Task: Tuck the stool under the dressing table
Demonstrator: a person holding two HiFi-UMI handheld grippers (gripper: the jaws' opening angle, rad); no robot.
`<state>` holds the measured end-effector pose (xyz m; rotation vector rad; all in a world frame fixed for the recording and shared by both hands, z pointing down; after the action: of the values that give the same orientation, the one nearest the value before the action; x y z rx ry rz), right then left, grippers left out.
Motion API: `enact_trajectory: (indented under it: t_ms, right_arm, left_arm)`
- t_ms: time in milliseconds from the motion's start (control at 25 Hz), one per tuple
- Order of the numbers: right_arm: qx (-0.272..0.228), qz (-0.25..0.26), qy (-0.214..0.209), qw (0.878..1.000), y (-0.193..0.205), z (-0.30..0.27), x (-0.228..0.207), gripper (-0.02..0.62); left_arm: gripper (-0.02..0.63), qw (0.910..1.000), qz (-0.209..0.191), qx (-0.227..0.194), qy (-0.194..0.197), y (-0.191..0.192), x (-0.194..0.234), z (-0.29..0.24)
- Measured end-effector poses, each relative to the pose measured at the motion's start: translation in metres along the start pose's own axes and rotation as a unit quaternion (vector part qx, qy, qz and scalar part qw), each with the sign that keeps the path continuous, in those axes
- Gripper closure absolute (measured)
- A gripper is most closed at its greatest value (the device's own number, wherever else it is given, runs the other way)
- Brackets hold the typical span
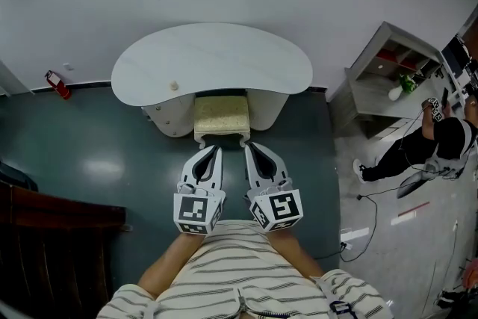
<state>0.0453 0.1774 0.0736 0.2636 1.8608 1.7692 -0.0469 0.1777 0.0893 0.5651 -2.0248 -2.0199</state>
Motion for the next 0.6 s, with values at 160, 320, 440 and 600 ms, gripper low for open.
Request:
enact_trajectory:
  t_ms: [160, 320, 440, 600]
  right_arm:
    - [0.005, 0.004, 0.006, 1.0, 0.005, -0.004, -0.005, 0.582]
    - [0.007, 0.011, 0.005, 1.0, 0.006, -0.007, -0.008, 0.582]
    - [0.013, 0.011, 0.007, 1.0, 0.009, -0.009, -0.011, 0.581]
    - [0.016, 0.013, 0.008, 1.0, 0.011, -0.013, -0.012, 0.581]
  left_arm:
    - [0.6, 1.0, 0.002, 0.0, 0.0, 0.003, 0.001, -0.004]
    - [0.6, 1.0, 0.002, -0.005, -0.002, 0.004, 0.0, -0.007]
    - [0.6, 1.0, 0.004, -0.005, -0.002, 0.006, 0.002, -0.009]
    - [0.6, 0.9999, 0.009, -0.006, -0.004, 0.008, 0.005, -0.011]
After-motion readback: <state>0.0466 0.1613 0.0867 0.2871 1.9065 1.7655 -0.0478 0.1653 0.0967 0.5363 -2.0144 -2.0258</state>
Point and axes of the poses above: the fingertips, and each gripper's own axes: z backward along the fingers, x to its left, y out of its underside, the point moved 2 cm from there along z, backward along the fingers, and after that the axes turned 12 degrees about -z, right-handed, at the moved point
